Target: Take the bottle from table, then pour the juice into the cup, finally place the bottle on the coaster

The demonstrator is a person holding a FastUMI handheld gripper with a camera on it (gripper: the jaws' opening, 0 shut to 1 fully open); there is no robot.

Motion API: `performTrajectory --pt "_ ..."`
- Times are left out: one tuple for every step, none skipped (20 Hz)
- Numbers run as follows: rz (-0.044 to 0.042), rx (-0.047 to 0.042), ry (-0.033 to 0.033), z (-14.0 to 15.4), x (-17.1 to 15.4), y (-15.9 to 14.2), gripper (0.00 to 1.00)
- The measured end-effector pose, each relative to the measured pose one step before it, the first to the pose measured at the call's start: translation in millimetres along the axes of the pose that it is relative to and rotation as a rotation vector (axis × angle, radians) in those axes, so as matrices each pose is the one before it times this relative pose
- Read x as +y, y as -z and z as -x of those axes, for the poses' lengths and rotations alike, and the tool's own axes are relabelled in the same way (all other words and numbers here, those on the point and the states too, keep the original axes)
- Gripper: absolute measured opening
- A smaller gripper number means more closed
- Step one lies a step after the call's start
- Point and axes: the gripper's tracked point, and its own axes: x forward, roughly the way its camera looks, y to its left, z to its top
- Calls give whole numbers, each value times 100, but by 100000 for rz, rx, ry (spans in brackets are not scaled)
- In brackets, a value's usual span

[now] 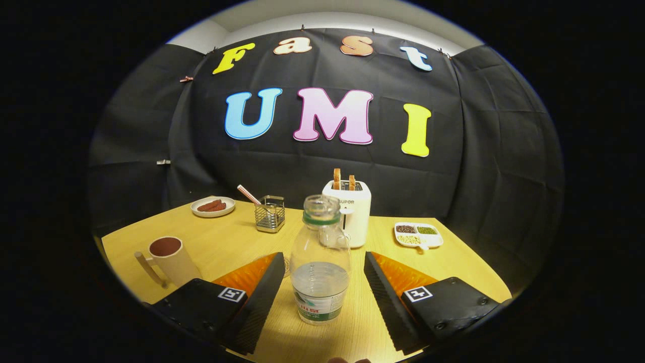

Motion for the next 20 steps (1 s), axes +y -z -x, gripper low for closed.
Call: performTrajectory --pt "-196 294 -295 -263 34 508 97" --pt "-28 182 -64 -250 -39 396 98" --pt "-128 153 100 -292 -38 279 98" --pt "-566 427 276 -206 -164 408 98" --pt "-1166 798 -103 -198 -18 401 98" --pt "-1230 929 -267 -189 114 362 98" --pt "-879 761 -183 -172 26 303 98" --pt "-637 204 -713 -36 195 214 98" --pt "281 -212 -599 -111 120 39 98" --pt "1240 -371 -451 -97 116 62 98" --pt "1163 -615 7 -52 -84 -26 96" --pt "246 -75 -86 -80 -126 111 95" --pt "-694 576 -525 -107 95 150 92" --pt "-961 632 -561 -91 119 265 88" --pt "-191 -176 -67 -56 -18 -50 81" --pt "333 -229 -233 -132 16 26 80" --pt "499 -321 -522 -33 108 -196 79" --pt "678 -302 -751 16 167 86 79" --pt "916 -710 -1385 76 91 -74 78" --pt "1202 -470 -1038 -7 167 7 77"
